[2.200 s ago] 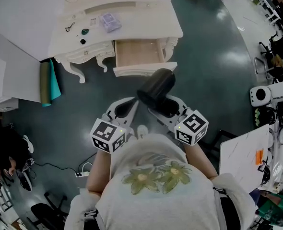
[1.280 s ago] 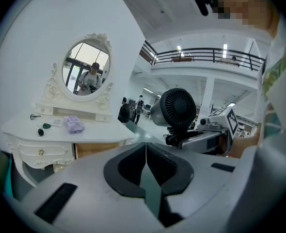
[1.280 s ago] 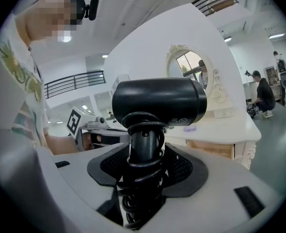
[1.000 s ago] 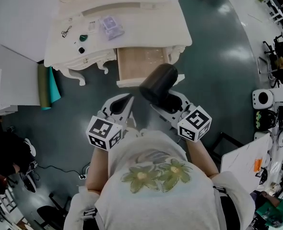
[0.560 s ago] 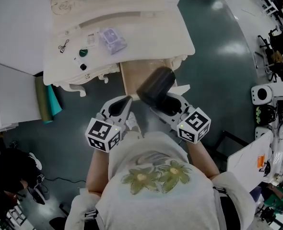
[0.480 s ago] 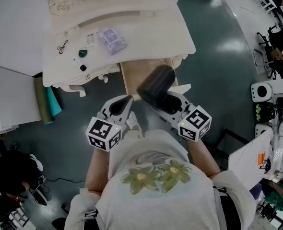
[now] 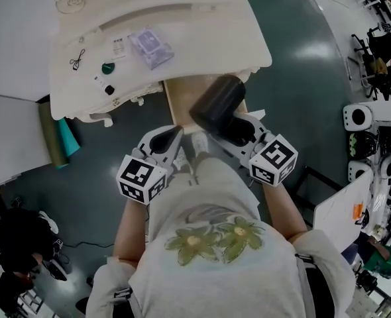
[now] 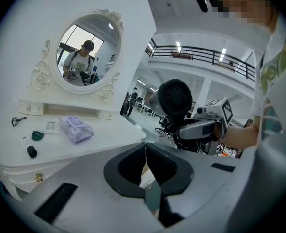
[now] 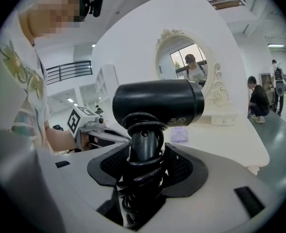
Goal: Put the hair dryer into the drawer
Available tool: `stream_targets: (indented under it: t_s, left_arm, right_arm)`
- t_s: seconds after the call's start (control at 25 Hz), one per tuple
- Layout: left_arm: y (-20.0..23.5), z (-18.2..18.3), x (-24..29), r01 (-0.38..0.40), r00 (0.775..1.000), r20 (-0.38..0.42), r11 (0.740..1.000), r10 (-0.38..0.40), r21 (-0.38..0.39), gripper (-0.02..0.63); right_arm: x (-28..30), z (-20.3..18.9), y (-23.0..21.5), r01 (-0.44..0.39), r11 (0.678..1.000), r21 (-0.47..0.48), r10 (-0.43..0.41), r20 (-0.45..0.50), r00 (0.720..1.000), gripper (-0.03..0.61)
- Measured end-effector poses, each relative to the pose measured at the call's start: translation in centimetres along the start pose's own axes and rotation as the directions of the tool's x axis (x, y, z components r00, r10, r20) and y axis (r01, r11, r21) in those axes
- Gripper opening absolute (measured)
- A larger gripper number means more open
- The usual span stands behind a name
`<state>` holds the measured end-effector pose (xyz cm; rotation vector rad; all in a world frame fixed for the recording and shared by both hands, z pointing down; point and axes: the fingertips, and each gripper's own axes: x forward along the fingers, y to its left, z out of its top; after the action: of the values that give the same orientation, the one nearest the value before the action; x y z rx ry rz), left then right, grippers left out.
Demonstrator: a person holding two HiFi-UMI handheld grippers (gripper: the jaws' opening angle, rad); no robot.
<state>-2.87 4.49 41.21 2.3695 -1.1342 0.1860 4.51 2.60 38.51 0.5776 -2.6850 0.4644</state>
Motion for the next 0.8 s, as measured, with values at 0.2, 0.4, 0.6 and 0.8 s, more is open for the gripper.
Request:
stream_targets:
  t_s: [0.2, 0.4, 0.6, 0.8]
  left_arm:
    - [0.8, 1.0, 0.4, -0.015, 1.000, 0.016, 1.000, 0.015, -0.002, 0.011]
    - [2.1, 4.4, -0.7, -0.057, 0.997, 0.055, 0.998, 0.056, 0.018, 0.011]
    - [2.4, 6.5, 0.3, -0.046, 0.999, -0.001, 0.986, 0.047, 0.162, 0.011]
    - [1.1, 7.1, 2.8, -0.051, 0.999, 0.021, 0.985, 0.048, 0.163, 0.011]
  right_arm:
    - [0.5, 0.2, -1.1, -0.011, 1.000, -0.020, 0.011, -0.039, 0.999, 0.216]
    - [0.0, 2.2, -1.8, -0.007, 0.998, -0.059, 0.003, -0.065, 0.998, 0.215]
    - [0.4, 4.2, -3.2, -0.005, 0.993, -0.119, -0.004, -0.073, 0.997, 0.216]
    - [1.7, 4.3, -4.6, -0.018, 0.983, -0.184, 0.005, -0.073, 0.997, 0.216]
